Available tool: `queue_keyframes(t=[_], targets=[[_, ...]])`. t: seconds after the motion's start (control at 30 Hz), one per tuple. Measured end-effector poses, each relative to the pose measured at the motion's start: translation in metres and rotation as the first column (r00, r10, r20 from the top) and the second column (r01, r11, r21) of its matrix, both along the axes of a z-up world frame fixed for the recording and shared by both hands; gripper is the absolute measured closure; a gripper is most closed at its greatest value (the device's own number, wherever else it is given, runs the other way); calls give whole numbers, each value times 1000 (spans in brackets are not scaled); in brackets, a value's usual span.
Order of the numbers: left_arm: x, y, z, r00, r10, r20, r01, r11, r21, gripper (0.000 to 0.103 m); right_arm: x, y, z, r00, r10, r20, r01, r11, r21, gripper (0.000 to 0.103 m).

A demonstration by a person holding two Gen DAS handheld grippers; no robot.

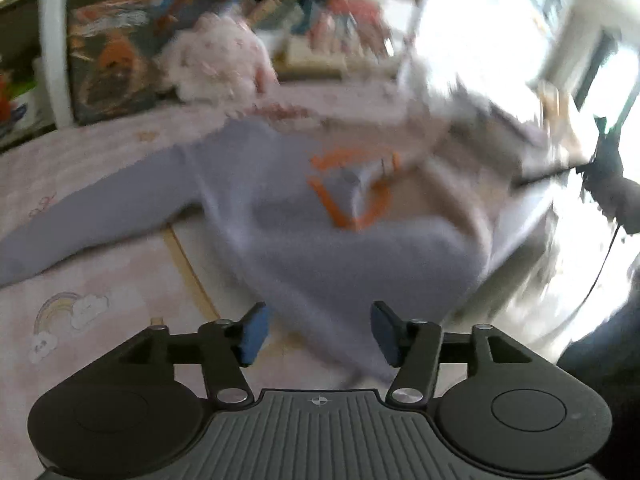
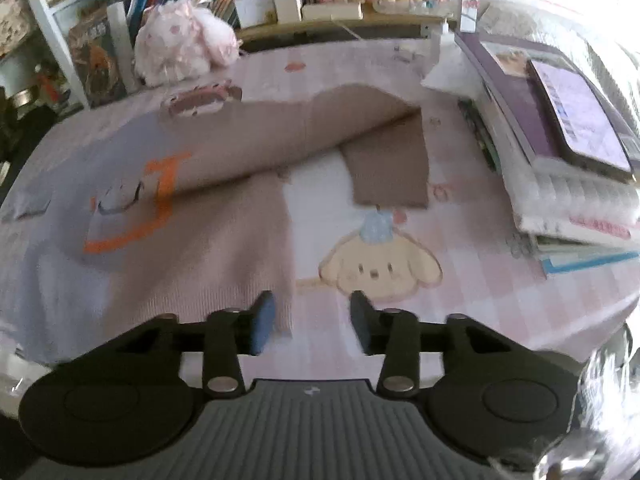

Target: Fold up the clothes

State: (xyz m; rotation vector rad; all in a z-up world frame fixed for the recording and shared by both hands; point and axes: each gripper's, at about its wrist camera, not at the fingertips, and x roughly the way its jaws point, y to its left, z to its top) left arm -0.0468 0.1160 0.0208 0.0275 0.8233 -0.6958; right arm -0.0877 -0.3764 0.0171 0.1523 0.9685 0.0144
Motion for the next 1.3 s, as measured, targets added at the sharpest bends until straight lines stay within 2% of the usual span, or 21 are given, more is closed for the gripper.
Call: queue_keyframes(t=[0.13, 0.2, 0.3, 0.37, 0.4, 0.43, 0.53, 0.57, 0.6, 0.67, 0.8, 0.9, 0.97, 1.07, 1.1, 1.13, 1.17, 1.23, 1.3], targets=[[39, -14, 15, 990, 133, 46, -128, 987, -92, 39, 40, 8, -26, 999, -21, -46, 22, 1000, 11, 61], [65, -38, 12, 985, 166, 55, -162, 985, -63, 39, 59, 12, -41, 997, -31, -75, 31, 1000, 1, 61], [97, -71, 1, 975, 194, 105, -198, 980, 32, 40, 78, 17, -59, 993, -34, -114, 34, 999, 3, 61], [116, -85, -9, 974, 204, 101, -210, 976, 57, 40, 83, 22, -62, 994, -22, -112, 22, 1000, 3, 61], [125, -92, -16, 975, 202, 89, -208, 976, 67, 40, 85, 24, -62, 994, -14, -107, 14, 1000, 2, 67], [133, -98, -23, 978, 194, 72, -199, 977, 77, 40, 87, 26, -62, 994, 4, -107, -3, 1000, 5, 85], [156, -118, -47, 987, 159, 29, -162, 978, 130, 42, 91, 37, -59, 991, 71, -113, -70, 997, 10, 91], [165, -125, -55, 989, 150, 13, -150, 976, 160, 44, 93, 36, -52, 992, 75, -99, -71, 996, 44, 92], [172, -130, -63, 989, 146, -5, -142, 972, 188, 51, 95, 33, -42, 995, 67, -69, -60, 992, 107, 92], [184, -135, -76, 986, 166, -21, -158, 963, 216, 55, 98, 27, -18, 999, 48, 8, -48, 977, 208, 93], [210, -140, -82, 973, 232, 6, -226, 944, 241, 55, 99, 24, 49, 969, 10, 249, -72, 968, 242, 93], [227, -134, -83, 952, 305, 18, -299, 919, 256, 54, 82, 24, 75, 955, 16, 297, -91, 966, 243, 93], [236, -128, -82, 938, 346, 20, -339, 903, 266, 54, 62, 24, 77, 962, 31, 270, -99, 965, 242, 93], [246, -117, -80, 939, 343, 21, -335, 901, 275, 53, 23, 23, 59, 988, 53, 144, -87, 966, 242, 93], [247, -115, -79, 941, 338, 18, -329, 903, 275, 53, 14, 26, 44, 995, 66, 72, -82, 964, 252, 93], [247, -113, -78, 943, 333, 15, -324, 905, 275, 53, 6, 30, 28, 997, 80, 3, -78, 964, 253, 102], [247, -112, -77, 945, 328, 11, -318, 907, 275, 53, 0, 36, 12, 994, 92, -54, -76, 968, 237, 102], [243, -108, -74, 949, 316, 12, -308, 912, 271, 53, -8, 49, -16, 987, 115, -108, -94, 979, 183, 102], [225, -102, -66, 953, 300, 32, -298, 919, 257, 53, -7, 58, -35, 982, 125, -141, -101, 981, 166, 102]])
